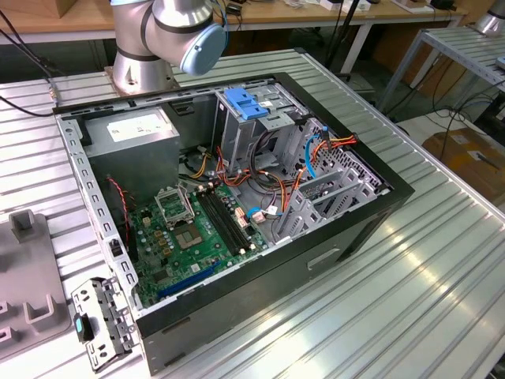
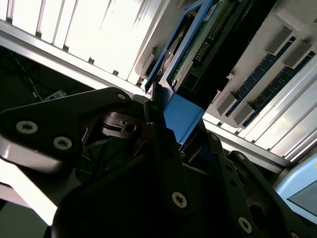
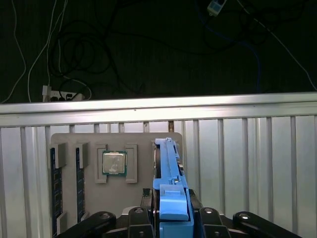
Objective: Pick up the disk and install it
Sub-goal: 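Pick up the disk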
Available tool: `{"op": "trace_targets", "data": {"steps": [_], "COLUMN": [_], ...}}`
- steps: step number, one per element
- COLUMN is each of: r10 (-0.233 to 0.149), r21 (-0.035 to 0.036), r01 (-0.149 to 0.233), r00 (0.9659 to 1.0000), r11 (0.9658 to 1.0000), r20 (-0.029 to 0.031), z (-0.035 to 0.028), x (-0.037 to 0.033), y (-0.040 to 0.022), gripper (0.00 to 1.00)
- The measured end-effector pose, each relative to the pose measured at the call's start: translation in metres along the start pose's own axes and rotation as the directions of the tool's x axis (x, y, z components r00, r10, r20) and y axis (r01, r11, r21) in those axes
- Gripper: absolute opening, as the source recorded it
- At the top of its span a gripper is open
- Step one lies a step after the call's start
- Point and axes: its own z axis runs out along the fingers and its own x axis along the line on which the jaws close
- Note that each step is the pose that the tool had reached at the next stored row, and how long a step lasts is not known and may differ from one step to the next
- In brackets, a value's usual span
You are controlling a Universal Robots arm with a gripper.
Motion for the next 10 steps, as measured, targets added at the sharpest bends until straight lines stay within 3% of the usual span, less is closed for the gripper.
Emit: {"op": "trace_targets", "data": {"steps": [6,10], "r10": [0.000,0.000], "r21": [0.0014,0.0084], "r01": [0.000,0.000], "r00": [1.0000,1.0000], "r11": [1.0000,1.0000], "r20": [0.0002,0.0005], "z": [-0.0060,-0.0087], "x": [0.0001,0.0001], "y": [-0.0005,-0.0006], "gripper": [0.37,0.37]}}
